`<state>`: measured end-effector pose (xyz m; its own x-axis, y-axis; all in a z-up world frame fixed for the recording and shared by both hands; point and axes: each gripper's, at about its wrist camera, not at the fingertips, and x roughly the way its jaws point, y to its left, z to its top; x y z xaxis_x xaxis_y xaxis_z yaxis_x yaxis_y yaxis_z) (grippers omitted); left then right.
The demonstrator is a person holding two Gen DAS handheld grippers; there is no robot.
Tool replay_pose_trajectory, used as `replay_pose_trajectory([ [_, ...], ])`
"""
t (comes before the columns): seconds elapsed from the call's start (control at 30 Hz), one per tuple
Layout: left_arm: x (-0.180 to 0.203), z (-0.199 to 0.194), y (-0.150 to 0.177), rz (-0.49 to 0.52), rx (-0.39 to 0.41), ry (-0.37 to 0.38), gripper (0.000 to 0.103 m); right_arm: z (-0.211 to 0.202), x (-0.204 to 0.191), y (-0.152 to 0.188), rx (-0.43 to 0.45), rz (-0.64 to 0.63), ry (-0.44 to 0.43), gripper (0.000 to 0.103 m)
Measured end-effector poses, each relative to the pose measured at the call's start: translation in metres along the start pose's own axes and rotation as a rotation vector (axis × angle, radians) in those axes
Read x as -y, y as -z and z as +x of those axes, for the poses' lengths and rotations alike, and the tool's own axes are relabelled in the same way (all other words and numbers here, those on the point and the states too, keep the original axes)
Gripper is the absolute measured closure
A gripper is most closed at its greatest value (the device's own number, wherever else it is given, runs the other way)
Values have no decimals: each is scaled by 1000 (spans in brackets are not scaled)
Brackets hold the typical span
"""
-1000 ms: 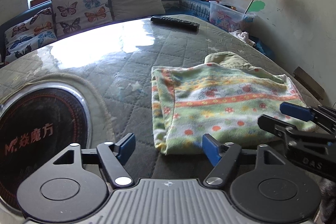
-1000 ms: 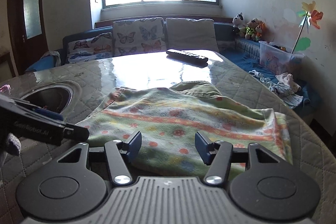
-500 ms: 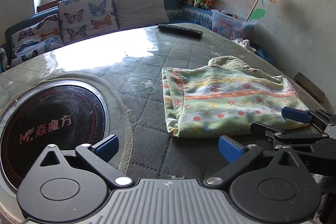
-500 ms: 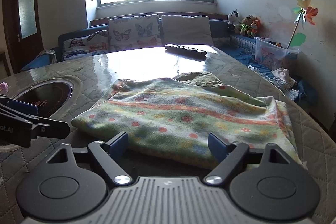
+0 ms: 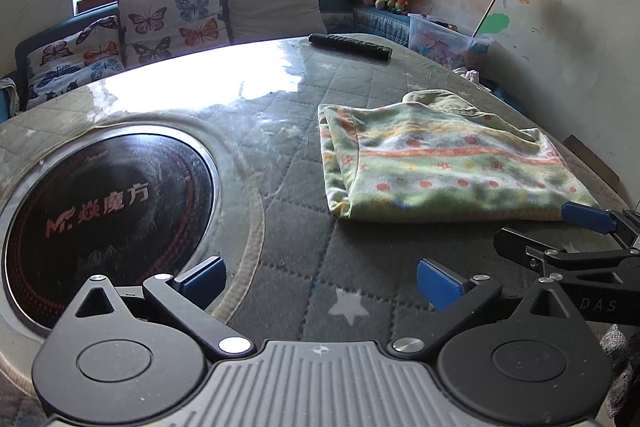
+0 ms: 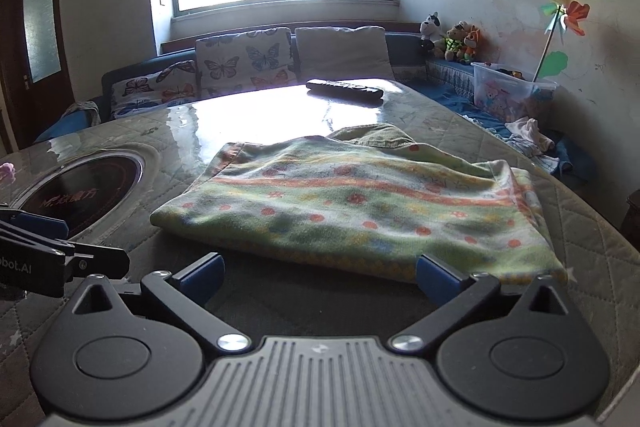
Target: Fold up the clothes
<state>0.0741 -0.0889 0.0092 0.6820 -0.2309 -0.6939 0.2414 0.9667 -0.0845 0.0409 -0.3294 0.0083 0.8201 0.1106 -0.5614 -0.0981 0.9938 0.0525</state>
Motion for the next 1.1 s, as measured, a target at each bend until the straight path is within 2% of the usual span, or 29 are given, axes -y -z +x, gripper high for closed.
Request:
replay_pose_trajectory([
  [1.1,31,-13,23,59,-16,8,0,-23,-2,19,-21,40,38,0],
])
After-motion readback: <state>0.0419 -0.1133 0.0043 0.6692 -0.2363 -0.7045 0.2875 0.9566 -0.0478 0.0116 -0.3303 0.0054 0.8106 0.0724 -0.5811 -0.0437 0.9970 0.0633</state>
